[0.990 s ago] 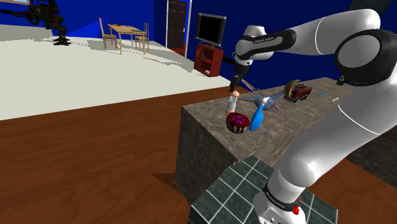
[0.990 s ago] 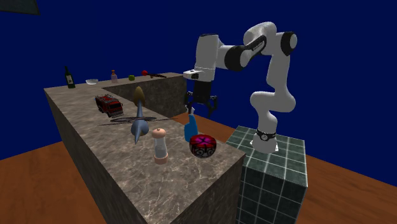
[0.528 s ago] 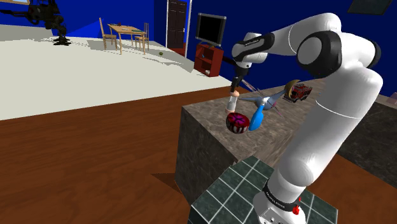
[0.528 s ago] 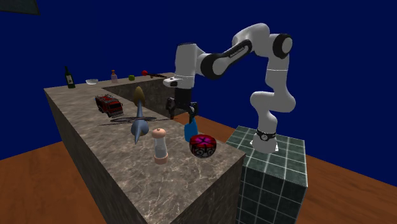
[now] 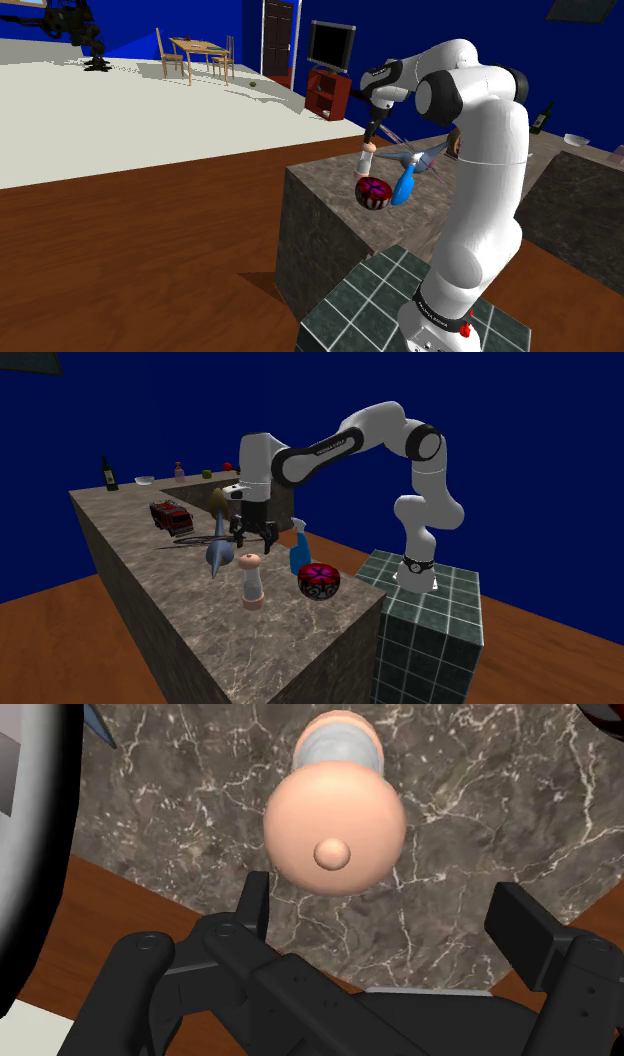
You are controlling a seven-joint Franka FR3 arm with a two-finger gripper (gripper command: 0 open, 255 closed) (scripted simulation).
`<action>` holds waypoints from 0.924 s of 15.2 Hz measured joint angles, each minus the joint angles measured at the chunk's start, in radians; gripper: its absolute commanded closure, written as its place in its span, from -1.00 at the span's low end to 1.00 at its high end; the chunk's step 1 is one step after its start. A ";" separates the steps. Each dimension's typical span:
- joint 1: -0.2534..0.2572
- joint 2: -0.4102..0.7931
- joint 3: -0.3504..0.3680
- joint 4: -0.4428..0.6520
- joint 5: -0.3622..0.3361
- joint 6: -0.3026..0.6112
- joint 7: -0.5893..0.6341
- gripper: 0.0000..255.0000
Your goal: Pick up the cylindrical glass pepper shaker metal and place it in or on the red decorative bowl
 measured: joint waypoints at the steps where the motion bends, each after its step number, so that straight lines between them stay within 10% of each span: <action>1: -0.018 0.038 0.006 0.043 0.020 -0.010 -0.012 -1.00; 14: -0.044 0.118 0.028 0.043 0.067 0.058 -0.043 -1.00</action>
